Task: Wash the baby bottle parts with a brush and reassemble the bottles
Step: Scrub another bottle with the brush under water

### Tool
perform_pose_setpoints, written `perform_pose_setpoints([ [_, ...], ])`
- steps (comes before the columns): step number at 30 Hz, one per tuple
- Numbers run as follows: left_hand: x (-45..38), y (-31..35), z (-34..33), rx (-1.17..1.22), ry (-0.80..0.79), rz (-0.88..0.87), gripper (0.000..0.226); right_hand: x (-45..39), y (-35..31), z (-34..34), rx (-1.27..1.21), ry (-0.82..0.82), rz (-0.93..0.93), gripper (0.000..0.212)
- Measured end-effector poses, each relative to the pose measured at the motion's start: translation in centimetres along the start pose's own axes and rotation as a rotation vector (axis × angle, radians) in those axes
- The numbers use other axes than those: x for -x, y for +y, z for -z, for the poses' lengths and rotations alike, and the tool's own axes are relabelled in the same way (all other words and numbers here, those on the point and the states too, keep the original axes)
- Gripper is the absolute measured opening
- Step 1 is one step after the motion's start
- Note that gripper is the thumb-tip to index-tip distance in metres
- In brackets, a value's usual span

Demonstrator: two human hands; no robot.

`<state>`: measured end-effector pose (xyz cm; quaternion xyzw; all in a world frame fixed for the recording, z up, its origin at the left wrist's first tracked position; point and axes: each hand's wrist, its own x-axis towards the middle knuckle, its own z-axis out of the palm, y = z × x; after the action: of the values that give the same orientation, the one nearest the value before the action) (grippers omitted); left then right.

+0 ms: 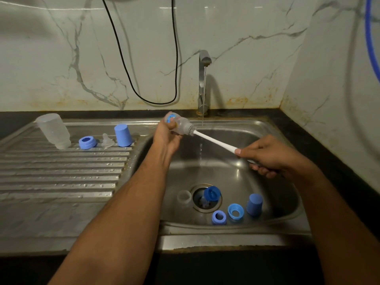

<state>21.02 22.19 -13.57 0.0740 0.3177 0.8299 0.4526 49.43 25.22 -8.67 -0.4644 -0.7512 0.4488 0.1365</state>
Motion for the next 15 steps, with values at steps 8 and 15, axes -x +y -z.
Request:
perform_pose_setpoints([
  [8,-1.5,0.6,0.4,-0.02,0.101,-0.111,0.01,0.4,0.4,1.4,-0.026,-0.017,0.001,0.03],
  [15,-0.9,-0.9,-0.5,-0.118,0.258,-0.174,0.049,0.0,-0.1,-0.5,-0.057,0.158,0.121,0.02],
])
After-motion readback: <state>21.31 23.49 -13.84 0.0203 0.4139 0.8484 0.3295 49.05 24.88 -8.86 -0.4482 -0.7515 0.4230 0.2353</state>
